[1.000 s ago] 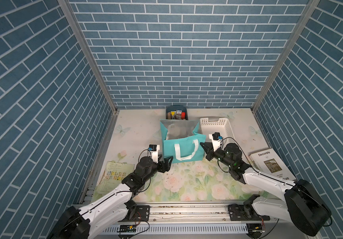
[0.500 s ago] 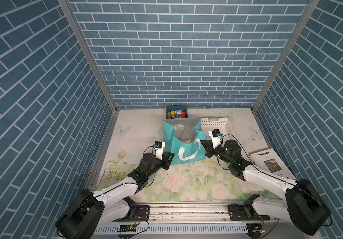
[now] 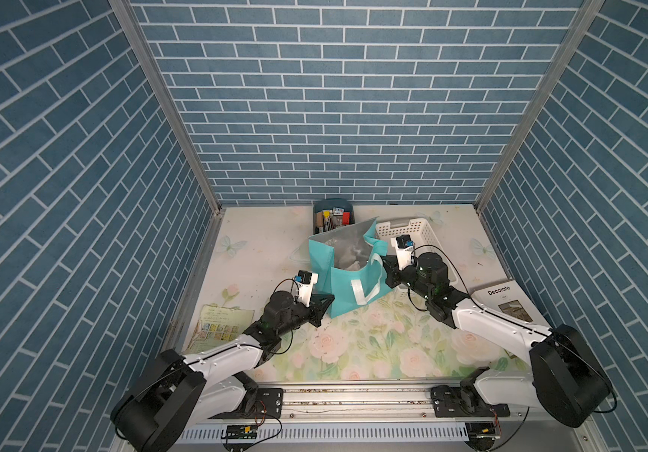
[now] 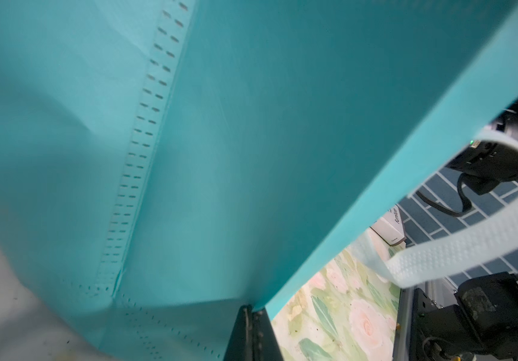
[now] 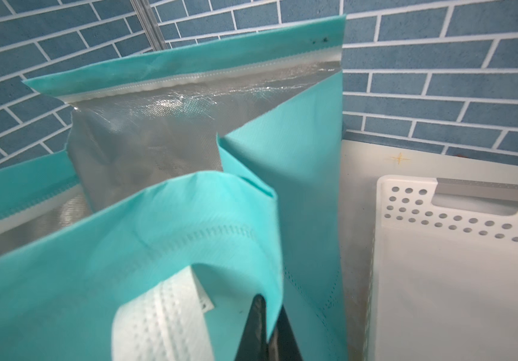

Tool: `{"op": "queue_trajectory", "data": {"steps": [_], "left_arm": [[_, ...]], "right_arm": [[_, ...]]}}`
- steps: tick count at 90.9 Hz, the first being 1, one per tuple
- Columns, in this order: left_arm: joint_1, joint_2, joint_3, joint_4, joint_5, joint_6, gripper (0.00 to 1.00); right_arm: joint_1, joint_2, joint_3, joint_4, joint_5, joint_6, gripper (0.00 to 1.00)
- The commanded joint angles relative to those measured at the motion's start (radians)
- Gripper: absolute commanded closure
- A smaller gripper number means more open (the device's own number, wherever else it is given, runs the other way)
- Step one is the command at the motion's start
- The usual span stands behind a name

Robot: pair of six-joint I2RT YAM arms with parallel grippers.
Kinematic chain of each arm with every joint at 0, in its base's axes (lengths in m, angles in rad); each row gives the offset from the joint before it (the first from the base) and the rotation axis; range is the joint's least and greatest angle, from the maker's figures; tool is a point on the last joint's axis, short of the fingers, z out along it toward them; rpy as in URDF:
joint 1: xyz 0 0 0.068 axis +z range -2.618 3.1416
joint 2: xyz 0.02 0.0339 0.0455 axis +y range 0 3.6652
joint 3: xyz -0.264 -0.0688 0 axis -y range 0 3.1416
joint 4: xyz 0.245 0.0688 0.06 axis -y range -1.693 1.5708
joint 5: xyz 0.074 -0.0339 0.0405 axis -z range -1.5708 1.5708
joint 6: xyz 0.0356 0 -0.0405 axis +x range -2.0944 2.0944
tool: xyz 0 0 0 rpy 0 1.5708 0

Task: Place the ice pack in the delivery bag
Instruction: Adjust the delivery bag at the center of the board.

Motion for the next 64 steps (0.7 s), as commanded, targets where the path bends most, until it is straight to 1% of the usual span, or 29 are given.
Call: {"op": "queue_trajectory", "data": {"steps": [1, 8, 12, 15, 20, 28, 36, 40, 48, 56, 64], "left_arm": [[-0.003, -0.088, -0.008, -0.042, -0.082, 0.015, 0.84], [-0.002, -0.161, -0.011, -0.109, -0.173, 0.031, 0.71], [-0.002, -0.201, -0.016, -0.143, -0.232, 0.033, 0.59], [-0.001, -0.228, -0.022, -0.157, -0.265, 0.035, 0.56], [-0.001, -0.265, -0.025, -0.190, -0.318, 0.039, 0.53], [-0.001, -0.292, -0.029, -0.214, -0.385, 0.034, 0.39], [0.001, -0.277, -0.005, -0.257, -0.459, 0.029, 0.25], [0.009, -0.259, 0.013, -0.277, -0.473, 0.033, 0.22], [0.032, -0.211, 0.043, -0.298, -0.467, 0.034, 0.20], [0.074, -0.191, 0.039, -0.276, -0.418, 0.022, 0.17], [0.120, -0.205, 0.011, -0.221, -0.346, 0.003, 0.17]], "right_arm": [[-0.012, -0.015, -0.018, 0.017, -0.012, 0.012, 1.00], [-0.013, -0.016, -0.017, 0.017, -0.030, 0.009, 1.00], [-0.013, -0.018, -0.018, 0.017, -0.037, 0.009, 1.00], [-0.013, -0.020, -0.018, 0.018, -0.039, 0.008, 1.00], [-0.013, -0.021, -0.022, 0.021, -0.041, 0.009, 1.00], [-0.013, -0.021, -0.025, 0.024, -0.049, 0.009, 1.00], [-0.013, -0.019, -0.027, 0.025, -0.055, 0.010, 1.00], [-0.014, -0.019, -0.027, 0.025, -0.061, 0.009, 1.00], [-0.014, -0.025, -0.028, 0.017, -0.057, 0.007, 1.00], [-0.016, -0.037, -0.033, 0.016, -0.043, 0.006, 1.00], [-0.019, -0.043, -0.034, 0.015, -0.037, 0.005, 1.00]]}}
